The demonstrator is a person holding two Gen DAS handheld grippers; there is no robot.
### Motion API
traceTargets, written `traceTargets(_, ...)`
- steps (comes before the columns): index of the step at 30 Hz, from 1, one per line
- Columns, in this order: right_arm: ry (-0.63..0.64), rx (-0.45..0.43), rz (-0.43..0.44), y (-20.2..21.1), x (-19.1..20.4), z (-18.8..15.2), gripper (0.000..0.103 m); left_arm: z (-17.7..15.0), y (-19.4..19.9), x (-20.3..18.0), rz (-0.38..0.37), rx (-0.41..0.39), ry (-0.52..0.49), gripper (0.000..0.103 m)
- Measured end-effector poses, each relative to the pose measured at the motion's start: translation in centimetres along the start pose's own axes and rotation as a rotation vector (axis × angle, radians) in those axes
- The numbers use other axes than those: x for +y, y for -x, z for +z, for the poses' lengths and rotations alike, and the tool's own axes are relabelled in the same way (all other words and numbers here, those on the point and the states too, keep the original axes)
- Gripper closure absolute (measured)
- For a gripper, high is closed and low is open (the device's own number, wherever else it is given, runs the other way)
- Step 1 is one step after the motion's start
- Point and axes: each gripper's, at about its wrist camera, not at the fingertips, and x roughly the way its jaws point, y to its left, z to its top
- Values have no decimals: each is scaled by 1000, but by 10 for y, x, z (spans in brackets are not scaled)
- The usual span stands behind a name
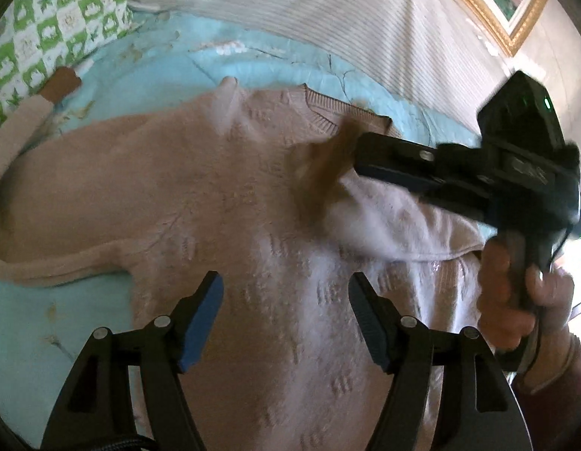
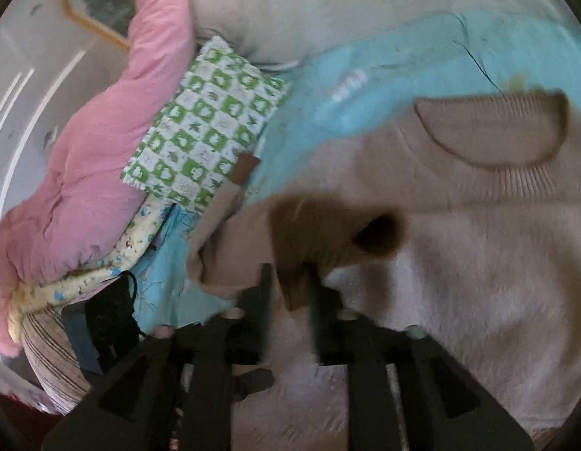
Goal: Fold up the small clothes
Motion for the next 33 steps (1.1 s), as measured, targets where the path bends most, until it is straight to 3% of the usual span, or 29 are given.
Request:
traceTargets(2, -10, -28, 1, 12, -5, -4, 51, 5, -8, -1, -21, 8, 14, 31)
traceTargets(9, -91, -176, -72, 79, -27, -24, 50, 27, -48, -4, 22, 32, 38, 26)
traceTargets(13, -156, -283, -183, 129, -54, -50, 50, 45, -61, -1, 39, 4, 63, 28)
traceTargets(15, -208, -361, -266, 158, -71, -62, 50, 50, -61, 3, 42, -25, 88, 41)
traceTargets(16, -230, -394, -300, 170, -78, -67, 50, 51, -60, 5, 62, -43, 97, 82)
traceTargets(17, -250, -423, -332, 181, -84, -69, 50, 50, -58, 6, 66, -40, 100, 96)
traceTargets(19, -307, -476, -407, 205, -102, -74, 50, 46, -42, 9, 39, -98, 109, 96)
traceTargets(23, -327, -452, -527, 212, -122, -67, 50, 35, -40, 15, 34, -88, 118, 94)
traceTargets(28, -293, -256, -606, 171, -142, -46, 50, 28, -41, 26, 40, -77, 151, 81)
traceTargets(29, -280, -232, -609, 166, -145, -45, 59, 28, -40, 27, 44, -78, 152, 80)
traceTargets(30, -247, -210, -632, 161, -143, -44, 95, 29, -39, 27, 48, -77, 150, 81)
traceTargets(33, -224, -242, -651, 170, -137, -41, 94, 34, -34, 20, 51, -89, 124, 91)
